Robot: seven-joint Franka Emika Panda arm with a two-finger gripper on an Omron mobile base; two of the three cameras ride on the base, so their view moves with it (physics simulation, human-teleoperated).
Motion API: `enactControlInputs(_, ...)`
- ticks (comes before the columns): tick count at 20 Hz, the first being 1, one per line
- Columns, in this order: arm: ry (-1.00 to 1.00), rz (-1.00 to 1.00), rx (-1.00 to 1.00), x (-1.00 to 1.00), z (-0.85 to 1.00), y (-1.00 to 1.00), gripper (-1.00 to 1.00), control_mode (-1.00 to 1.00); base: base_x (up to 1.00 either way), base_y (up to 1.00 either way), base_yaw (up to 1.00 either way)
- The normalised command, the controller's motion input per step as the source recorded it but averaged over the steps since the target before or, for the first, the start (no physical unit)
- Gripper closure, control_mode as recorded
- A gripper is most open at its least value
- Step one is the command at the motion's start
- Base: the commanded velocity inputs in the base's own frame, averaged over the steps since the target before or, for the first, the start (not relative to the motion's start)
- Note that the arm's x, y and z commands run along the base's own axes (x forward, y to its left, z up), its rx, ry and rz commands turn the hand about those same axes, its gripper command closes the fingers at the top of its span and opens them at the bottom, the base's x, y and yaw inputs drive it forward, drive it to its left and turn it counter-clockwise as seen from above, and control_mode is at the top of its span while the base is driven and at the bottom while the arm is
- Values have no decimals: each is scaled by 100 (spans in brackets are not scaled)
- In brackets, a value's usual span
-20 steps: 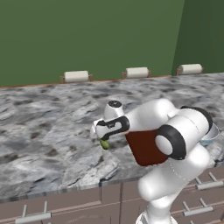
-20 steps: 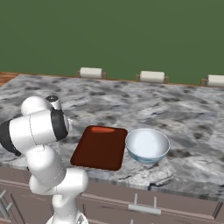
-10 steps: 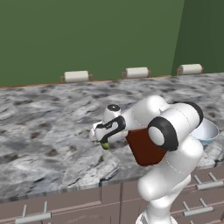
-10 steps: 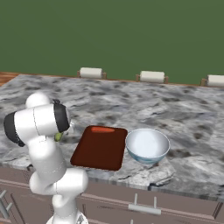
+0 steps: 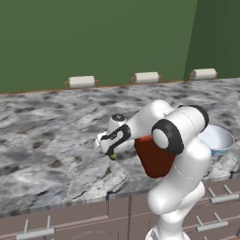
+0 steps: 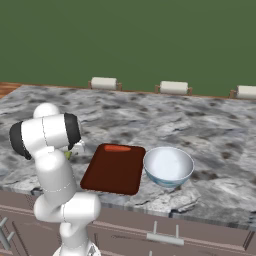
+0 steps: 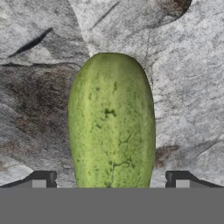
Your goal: Place the two vegetables and bowl onto the tray for setting up a vegetable dip station.
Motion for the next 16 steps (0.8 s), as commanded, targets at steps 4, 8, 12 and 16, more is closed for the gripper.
enactControlInputs(4, 0, 0, 0, 0, 0, 0, 100, -100, 0, 0, 0)
enactControlInputs(8, 0, 0, 0, 0, 0, 0, 100, -100, 0, 0, 0)
enactControlInputs(12, 0, 0, 0, 0, 5, 0, 100, -100, 0, 0, 0)
enactControlInputs(16, 0, -6, 0, -9, 21, 0, 100, -100, 0, 0, 0)
